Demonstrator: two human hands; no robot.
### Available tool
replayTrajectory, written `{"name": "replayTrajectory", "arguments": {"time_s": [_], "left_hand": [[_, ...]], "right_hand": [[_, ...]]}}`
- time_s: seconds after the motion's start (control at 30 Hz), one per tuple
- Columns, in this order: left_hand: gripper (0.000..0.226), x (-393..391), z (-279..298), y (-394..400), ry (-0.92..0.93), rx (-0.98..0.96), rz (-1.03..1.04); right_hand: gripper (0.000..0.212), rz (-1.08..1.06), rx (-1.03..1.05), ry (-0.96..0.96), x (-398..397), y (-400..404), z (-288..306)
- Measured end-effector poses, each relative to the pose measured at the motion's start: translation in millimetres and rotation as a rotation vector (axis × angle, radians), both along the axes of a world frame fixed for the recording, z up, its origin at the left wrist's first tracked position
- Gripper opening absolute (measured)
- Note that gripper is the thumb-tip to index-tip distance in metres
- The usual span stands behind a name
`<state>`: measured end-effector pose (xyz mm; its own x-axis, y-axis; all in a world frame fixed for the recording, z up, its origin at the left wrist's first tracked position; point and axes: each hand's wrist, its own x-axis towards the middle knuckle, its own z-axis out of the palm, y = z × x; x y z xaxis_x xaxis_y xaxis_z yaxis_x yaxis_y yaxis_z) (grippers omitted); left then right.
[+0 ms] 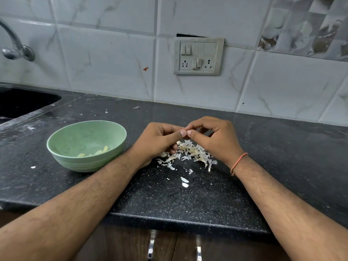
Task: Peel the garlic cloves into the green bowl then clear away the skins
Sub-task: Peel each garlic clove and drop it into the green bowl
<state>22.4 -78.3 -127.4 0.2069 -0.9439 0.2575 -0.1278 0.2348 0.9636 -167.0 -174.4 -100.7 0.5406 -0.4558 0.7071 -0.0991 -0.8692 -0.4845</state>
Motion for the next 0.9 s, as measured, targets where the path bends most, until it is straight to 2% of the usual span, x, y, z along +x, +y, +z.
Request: {"name": "replayTrajectory", "arguments": {"time_s": [0.13, 0.37, 0.43, 0.57, 0.77, 0.9], "left_hand": [[0.024, 1.6, -0.6, -2.0, 0.039, 0.016, 0.037], [0.015, -1.1, 2.6, -0.3, 0.069, -0.008, 0.055], [0.015, 0.0, 2.1, -0.8, 0.03, 0.012, 0.062], [0.015, -1.4, 2.9, -2.0, 0.083, 0.01, 0.069], [0.011, -0.6, 2.4, -4.7, 0.136, -0.033, 0.113], [0.009, -0.9, 1.4, -4.5, 0.1, -0.054, 0.141]], "right_hand": [[0.01, -0.001, 0.046, -0.02, 0.5, -0.8, -1.1], [0.007, 0.082, 0.321, -0.076, 2.3, -3.6, -0.9], [0.007, 0.094, 0.364, -0.091, 3.2, -5.1, -1.7], [0.009, 0.133, 0.463, -0.108, 6.0, -4.4, -3.0], [0.013, 0.129, 0.476, -0.03, 4.1, -7.6, -4.4], [0.01, 0.126, 0.501, 0.017, 3.3, -7.5, -3.4]]}}
